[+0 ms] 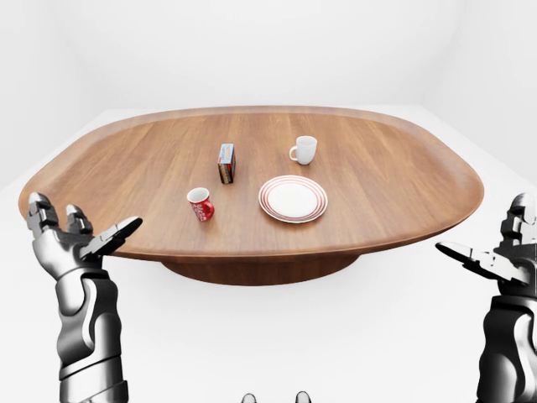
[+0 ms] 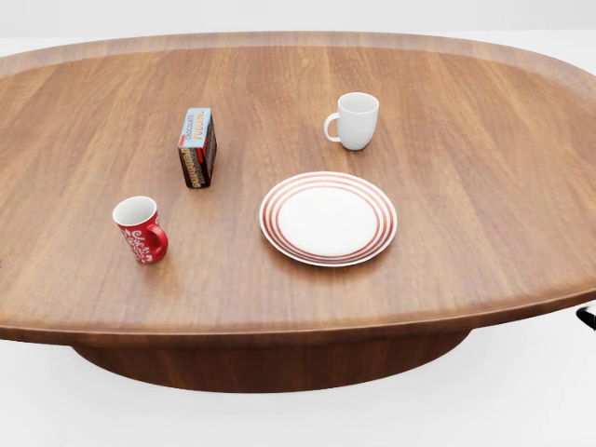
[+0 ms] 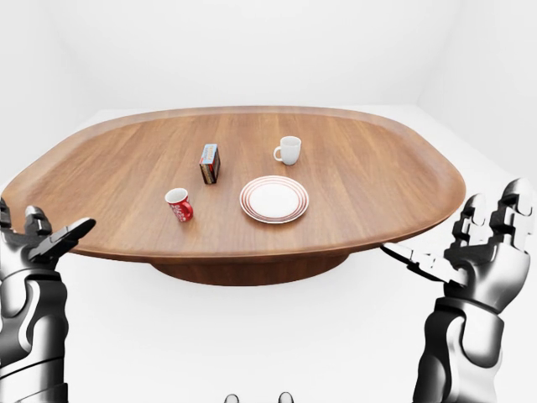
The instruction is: Pick up the red mug and put it on the plate
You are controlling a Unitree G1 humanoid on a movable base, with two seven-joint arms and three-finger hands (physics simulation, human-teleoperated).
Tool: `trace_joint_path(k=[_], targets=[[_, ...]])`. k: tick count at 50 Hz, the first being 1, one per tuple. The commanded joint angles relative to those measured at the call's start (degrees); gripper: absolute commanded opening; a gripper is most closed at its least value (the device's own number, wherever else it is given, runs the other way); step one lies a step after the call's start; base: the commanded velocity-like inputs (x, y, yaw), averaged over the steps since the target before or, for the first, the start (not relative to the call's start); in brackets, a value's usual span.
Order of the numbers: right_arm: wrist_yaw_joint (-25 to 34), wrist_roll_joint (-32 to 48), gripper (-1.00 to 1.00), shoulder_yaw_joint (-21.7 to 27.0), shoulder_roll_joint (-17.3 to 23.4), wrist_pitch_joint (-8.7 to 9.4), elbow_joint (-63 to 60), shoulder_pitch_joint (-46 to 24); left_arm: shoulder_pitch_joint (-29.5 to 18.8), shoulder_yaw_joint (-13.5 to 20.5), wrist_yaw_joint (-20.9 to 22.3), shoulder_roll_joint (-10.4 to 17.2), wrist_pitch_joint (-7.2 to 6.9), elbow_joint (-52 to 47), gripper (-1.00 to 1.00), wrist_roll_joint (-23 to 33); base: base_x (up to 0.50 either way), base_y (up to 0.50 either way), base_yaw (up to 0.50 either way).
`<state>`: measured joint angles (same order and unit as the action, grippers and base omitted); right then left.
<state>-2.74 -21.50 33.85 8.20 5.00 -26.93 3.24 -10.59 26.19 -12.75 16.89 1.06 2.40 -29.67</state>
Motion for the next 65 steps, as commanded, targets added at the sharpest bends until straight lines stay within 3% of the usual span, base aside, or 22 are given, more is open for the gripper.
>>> trace_joint_path(k=[1, 14, 65], targets=[[-0.3, -1.9, 1.0, 2.0, 0.4, 0.0, -0.9, 0.4, 0.2, 0.8, -1.9, 1.0, 1.15, 0.5, 1.0, -2.2, 0.0, 0.0, 0.0], [0.2, -0.9, 1.0, 1.6, 0.2, 0.0, -0.5, 0.5, 0.7, 1.3, -2.6, 0.8, 0.12, -1.2, 1.0, -2.3, 0.16, 0.0, 0.0], [0.5, -0.5, 1.0, 1.5, 0.1, 0.0, -0.4, 0.6, 0.5, 1.5, -2.9, 0.9, 0.09, -1.5, 1.0, -2.0, 0.33, 0.0, 0.0]])
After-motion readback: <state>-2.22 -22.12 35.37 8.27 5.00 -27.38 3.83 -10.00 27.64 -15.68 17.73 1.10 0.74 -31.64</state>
